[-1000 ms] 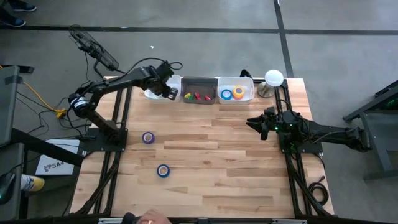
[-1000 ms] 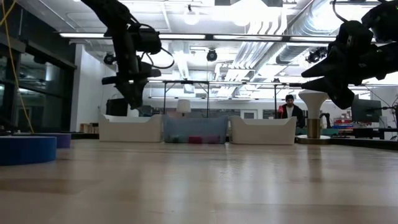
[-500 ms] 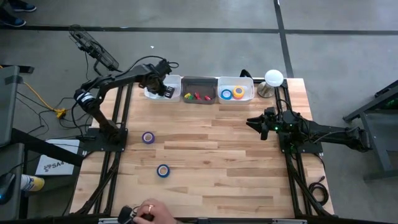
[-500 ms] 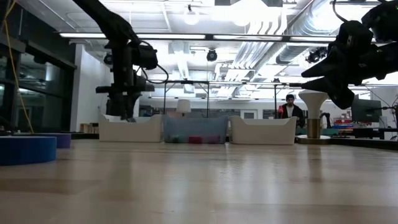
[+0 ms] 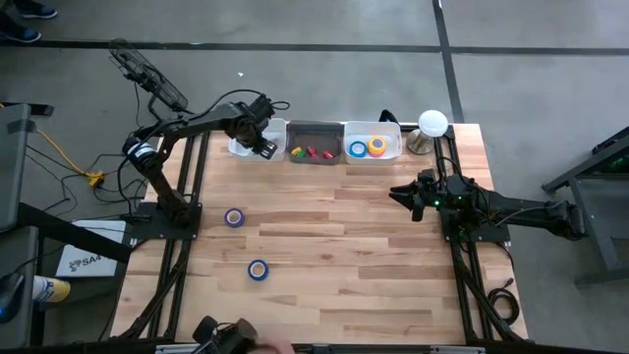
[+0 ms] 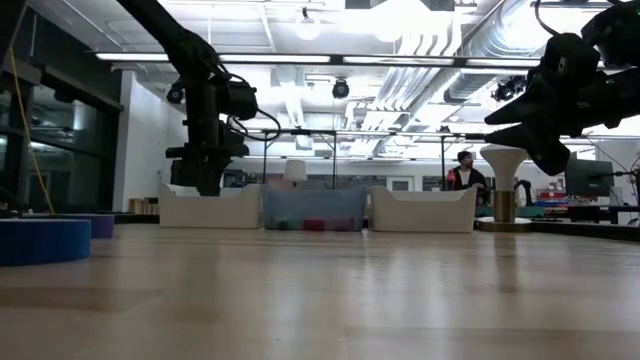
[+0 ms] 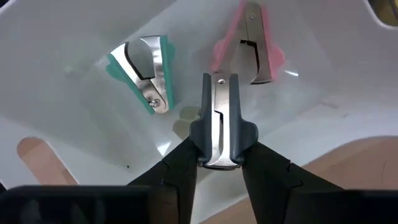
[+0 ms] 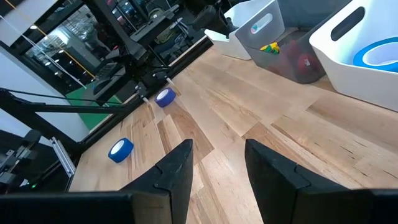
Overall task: Pick and place Stapler, Stapler remover, tape
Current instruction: Put the black staple remover into the left white bin, then put the violet tape into the right white bin
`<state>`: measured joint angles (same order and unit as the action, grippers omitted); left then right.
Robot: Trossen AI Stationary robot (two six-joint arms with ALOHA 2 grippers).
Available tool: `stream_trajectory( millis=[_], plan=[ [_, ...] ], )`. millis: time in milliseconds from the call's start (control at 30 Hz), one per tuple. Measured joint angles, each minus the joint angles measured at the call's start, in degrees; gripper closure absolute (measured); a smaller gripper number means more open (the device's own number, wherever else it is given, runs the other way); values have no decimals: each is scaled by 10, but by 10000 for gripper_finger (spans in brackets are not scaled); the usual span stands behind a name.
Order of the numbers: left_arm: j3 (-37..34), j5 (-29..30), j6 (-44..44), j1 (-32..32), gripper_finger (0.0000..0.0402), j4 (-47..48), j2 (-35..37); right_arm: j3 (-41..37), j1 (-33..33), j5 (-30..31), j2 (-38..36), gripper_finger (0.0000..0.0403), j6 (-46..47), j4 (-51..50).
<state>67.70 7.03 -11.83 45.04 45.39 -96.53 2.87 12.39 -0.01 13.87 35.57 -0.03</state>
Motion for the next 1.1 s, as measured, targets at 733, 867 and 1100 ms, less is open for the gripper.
stream_trajectory(
  millis=[733,867,1100],
  plan=[
    [0,2,149,0,152,-24,0,0,0,0,0,265,0,0],
    [0,2,151,0,131,-20,0,0,0,0,0,265,0,0],
    [12,-22,127,0,122,25,22,0,0,0,0,265,0,0]
  ],
)
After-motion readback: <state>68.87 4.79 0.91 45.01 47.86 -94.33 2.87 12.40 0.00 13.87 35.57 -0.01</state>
